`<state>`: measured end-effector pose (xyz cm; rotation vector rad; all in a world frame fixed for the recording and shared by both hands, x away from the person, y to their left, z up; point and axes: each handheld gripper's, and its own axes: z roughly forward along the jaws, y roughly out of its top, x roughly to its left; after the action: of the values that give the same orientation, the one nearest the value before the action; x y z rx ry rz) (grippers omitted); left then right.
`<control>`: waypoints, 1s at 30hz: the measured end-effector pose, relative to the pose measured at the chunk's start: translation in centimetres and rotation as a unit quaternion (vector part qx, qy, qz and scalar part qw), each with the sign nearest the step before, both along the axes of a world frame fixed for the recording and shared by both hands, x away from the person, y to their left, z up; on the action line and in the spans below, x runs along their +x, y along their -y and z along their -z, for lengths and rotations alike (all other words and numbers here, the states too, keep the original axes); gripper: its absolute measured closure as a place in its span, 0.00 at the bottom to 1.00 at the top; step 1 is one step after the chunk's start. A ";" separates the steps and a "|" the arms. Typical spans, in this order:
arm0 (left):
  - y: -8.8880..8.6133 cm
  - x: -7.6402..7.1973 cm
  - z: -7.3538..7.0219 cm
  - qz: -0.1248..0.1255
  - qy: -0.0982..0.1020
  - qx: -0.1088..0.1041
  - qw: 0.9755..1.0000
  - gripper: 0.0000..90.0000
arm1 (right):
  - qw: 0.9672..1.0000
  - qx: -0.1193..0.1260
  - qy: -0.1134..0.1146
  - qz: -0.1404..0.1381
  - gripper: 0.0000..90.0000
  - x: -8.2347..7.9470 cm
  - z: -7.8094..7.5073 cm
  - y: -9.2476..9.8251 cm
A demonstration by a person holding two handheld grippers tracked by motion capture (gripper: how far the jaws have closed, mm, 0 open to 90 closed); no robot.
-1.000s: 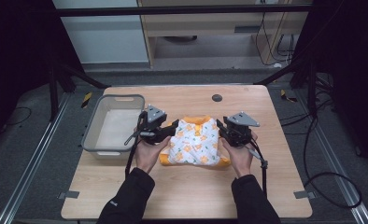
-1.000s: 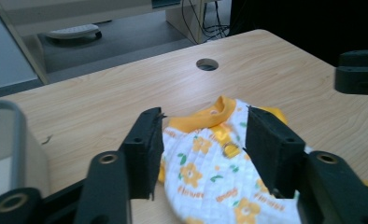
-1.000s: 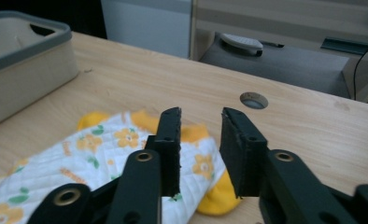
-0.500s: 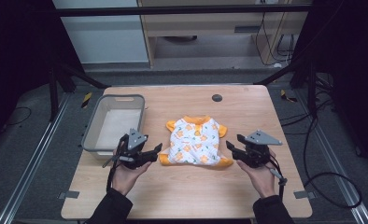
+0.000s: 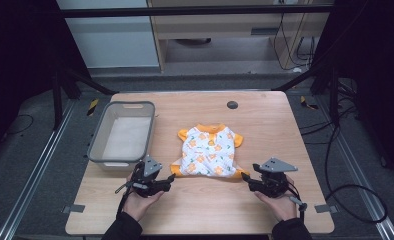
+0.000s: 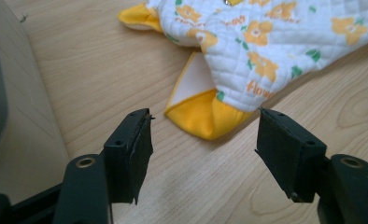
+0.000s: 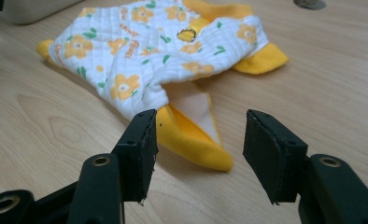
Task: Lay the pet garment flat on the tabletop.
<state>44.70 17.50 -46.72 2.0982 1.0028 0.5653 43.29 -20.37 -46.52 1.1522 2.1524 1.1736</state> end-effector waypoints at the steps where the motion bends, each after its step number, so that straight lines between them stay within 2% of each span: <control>1: 0.1 0.3 0.4 0.003 -0.006 0.004 1.000 0.39 | 1.000 -0.003 -0.005 -0.008 0.49 0.1 0.5 -0.3; 6: 0.5 0.9 1.3 0.014 -0.008 0.014 1.000 0.40 | 0.999 -0.025 -0.015 -0.029 0.51 0.6 1.7 -1.4; 8: 0.9 1.4 1.7 0.015 -0.014 0.018 1.000 0.41 | 0.999 -0.025 -0.018 -0.030 0.52 0.8 1.9 -1.6; 9: 1.2 1.7 2.1 0.019 -0.024 0.016 0.999 0.42 | 0.999 -0.031 -0.022 -0.033 0.55 1.2 2.3 -2.0; 11: 1.5 1.9 2.4 0.022 -0.029 0.020 0.999 0.45 | 0.998 -0.039 -0.023 -0.038 0.57 1.5 2.7 -2.3; 13: 1.7 2.1 2.6 0.029 -0.035 0.020 0.999 0.52 | 0.998 -0.044 -0.025 -0.043 0.64 1.7 2.8 -2.5; 14: 1.7 2.1 2.6 0.029 -0.035 0.020 0.999 0.56 | 0.998 -0.044 -0.025 -0.043 0.64 1.7 2.8 -2.5; 15: 1.8 2.2 2.6 0.030 -0.041 0.019 0.999 0.56 | 0.998 -0.045 -0.025 -0.045 0.69 1.7 2.8 -2.6; 16: 1.8 2.3 2.7 0.030 -0.051 0.014 0.998 0.66 | 0.998 -0.042 -0.028 -0.047 0.78 1.7 2.7 -2.6; 19: 1.9 2.4 2.7 0.022 -0.067 0.015 0.997 0.78 | 0.998 -0.038 -0.033 -0.049 0.88 1.6 2.5 -2.6; 20: 1.9 2.4 2.7 0.022 -0.067 0.015 0.997 0.83 | 0.998 -0.038 -0.033 -0.049 0.88 1.6 2.5 -2.6; 21: 1.8 2.4 2.5 0.021 -0.070 0.013 0.997 0.87 | 0.997 -0.034 -0.036 -0.054 0.91 1.6 2.2 -2.7; 24: 1.7 2.2 2.0 0.022 -0.069 0.004 0.997 0.92 | 0.997 -0.031 -0.036 -0.059 0.92 1.5 1.9 -2.8; 27: 1.3 1.3 0.0 0.035 -0.054 -0.027 0.998 0.93 | 0.997 -0.008 -0.040 -0.069 0.92 0.8 0.7 -2.7; 28: 1.3 1.3 0.0 0.035 -0.054 -0.027 0.998 0.94 | 0.997 -0.008 -0.040 -0.069 0.92 0.8 0.7 -2.7; 29: 1.1 0.7 -1.1 0.044 -0.045 -0.040 0.997 0.94 | 0.997 0.003 -0.035 -0.072 0.92 0.3 -0.2 -2.5; 30: 1.1 0.7 -1.1 0.044 -0.045 -0.040 0.997 0.94 | 0.997 0.003 -0.035 -0.072 0.92 0.3 -0.2 -2.5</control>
<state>45.41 16.44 -45.64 2.0999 0.9606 0.3840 43.57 -17.84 -46.29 1.0697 2.3198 1.2178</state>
